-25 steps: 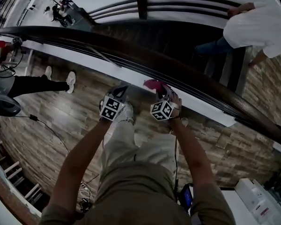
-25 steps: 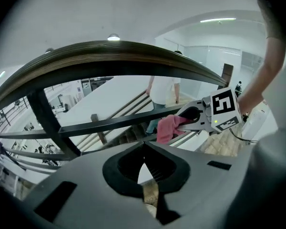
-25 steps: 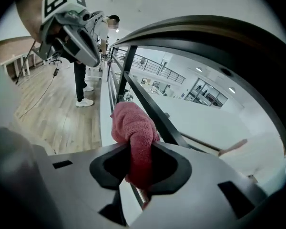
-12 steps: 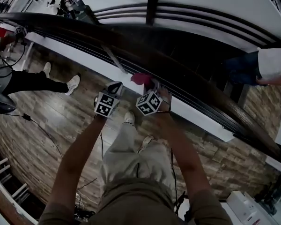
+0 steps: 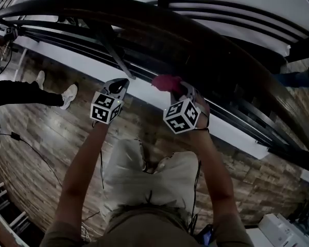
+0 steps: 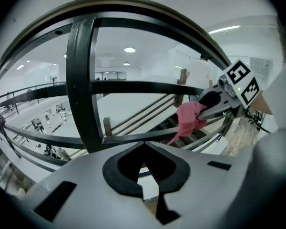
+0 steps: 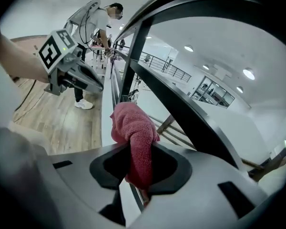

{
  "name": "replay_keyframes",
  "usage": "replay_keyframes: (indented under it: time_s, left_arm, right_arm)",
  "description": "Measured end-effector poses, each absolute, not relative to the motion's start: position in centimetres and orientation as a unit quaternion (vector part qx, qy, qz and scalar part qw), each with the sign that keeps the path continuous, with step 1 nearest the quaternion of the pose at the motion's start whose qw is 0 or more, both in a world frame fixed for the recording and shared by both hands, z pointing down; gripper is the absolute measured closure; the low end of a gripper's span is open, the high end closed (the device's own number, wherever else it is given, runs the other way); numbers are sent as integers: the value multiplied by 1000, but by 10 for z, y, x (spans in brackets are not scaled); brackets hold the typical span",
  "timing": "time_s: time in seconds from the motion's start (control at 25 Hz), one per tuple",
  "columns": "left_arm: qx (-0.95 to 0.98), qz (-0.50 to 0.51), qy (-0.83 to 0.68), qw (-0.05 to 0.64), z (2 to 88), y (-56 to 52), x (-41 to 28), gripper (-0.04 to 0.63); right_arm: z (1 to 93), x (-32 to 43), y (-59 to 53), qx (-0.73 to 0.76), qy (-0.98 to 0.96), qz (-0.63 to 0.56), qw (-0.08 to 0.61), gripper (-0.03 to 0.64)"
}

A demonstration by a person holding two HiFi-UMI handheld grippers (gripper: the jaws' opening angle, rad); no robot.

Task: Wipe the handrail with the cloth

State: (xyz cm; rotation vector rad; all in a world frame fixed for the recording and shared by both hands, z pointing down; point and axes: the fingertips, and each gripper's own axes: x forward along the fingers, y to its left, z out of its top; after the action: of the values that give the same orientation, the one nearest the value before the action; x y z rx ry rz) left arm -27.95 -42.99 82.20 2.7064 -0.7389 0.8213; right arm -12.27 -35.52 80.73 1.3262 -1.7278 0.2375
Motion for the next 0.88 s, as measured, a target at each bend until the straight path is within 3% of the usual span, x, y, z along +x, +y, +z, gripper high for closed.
replay_keyframes:
  time_s: [0.32, 0.64, 0.88]
  left_arm:
    - [922, 235, -282, 128, 903, -455, -299, 578]
    - [929, 221, -295, 41, 933, -449, -308, 578]
    - [928, 223, -298, 34, 928, -431, -323, 578]
  right_arm:
    - [850, -133, -386, 557, -701, 22, 445, 508]
    - [855, -158, -404, 580, -694, -70, 421, 508]
    - [857, -191, -396, 563, -701, -73, 432, 508]
